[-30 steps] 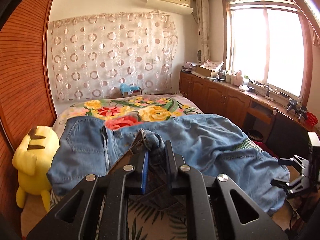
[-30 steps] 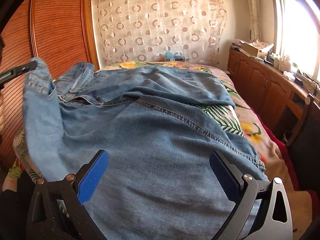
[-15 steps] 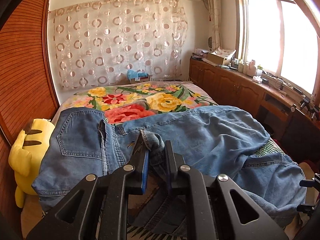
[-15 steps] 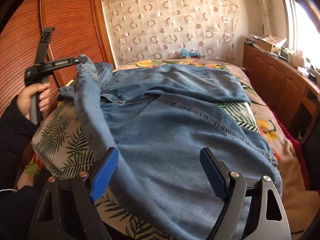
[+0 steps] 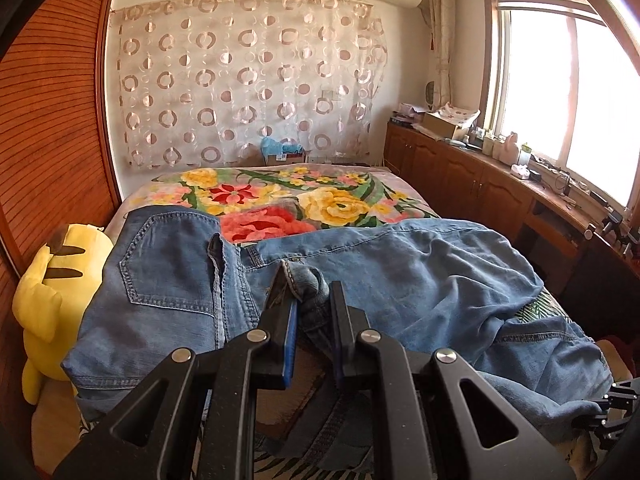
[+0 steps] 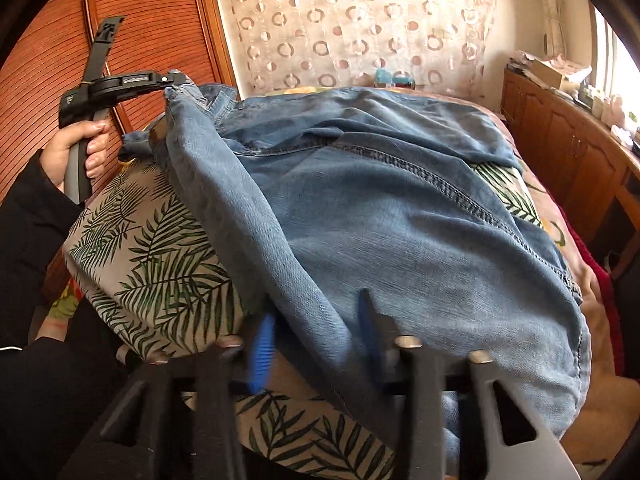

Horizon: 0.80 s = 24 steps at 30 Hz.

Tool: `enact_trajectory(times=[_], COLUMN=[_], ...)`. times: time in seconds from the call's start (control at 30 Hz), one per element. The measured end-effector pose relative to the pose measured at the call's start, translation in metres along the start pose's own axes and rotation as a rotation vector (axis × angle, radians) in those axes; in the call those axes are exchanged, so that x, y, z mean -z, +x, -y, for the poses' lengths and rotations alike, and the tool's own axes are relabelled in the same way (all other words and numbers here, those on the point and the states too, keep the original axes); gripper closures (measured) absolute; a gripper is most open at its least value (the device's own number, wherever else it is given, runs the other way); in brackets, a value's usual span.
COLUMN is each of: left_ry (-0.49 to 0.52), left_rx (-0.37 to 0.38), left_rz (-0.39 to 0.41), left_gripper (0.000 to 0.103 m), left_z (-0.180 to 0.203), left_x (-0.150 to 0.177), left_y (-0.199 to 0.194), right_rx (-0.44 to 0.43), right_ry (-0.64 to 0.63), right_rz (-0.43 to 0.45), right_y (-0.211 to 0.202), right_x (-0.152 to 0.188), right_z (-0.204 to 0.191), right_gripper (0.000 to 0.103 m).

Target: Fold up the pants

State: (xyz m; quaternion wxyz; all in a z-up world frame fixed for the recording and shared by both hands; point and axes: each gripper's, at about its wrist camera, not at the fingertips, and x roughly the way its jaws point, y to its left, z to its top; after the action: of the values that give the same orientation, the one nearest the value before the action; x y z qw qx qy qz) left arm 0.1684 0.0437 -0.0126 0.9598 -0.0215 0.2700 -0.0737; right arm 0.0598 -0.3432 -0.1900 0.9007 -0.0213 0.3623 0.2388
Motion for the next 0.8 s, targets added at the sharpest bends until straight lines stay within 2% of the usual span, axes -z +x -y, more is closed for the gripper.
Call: enact_trajectory(times=[0.03, 0.13, 0.43, 0.67, 0.8], left_ry=[-0.006, -0.018, -0.076, -0.087, -0.094], left_rx=[0.008, 0.017, 0.032, 0.023, 0.015], left_rz=[0.009, 0.036, 0.127, 0.146, 0.147], left_gripper=[0.088, 0.088, 0.088, 0.088, 0.088], left_z=[-0.001, -0.005, -0.022, -0.033, -0.040], left_x=[-0.001, -0.005, -0.021, -0.034, -0.039], left_y=[-0.003, -0.011, -0.033, -0.032, -0.025], right_rx=[-0.002, 0.004, 0.114, 0.176, 0.194], right_ry=[0.000, -0.015, -0.101, -0.165, -0.201], right_rz=[0.001, 0.024, 0.153, 0.227, 0.251], right_y=[0.000, -0.002, -0.021, -0.023, -0.009], right_x=[-0.002, -0.013, -0.074, -0.121, -0.144], right_z=[0.001, 0.004, 0.014, 0.012, 0.006], right_gripper=[0.082, 0.095, 0.098, 0.098, 0.098])
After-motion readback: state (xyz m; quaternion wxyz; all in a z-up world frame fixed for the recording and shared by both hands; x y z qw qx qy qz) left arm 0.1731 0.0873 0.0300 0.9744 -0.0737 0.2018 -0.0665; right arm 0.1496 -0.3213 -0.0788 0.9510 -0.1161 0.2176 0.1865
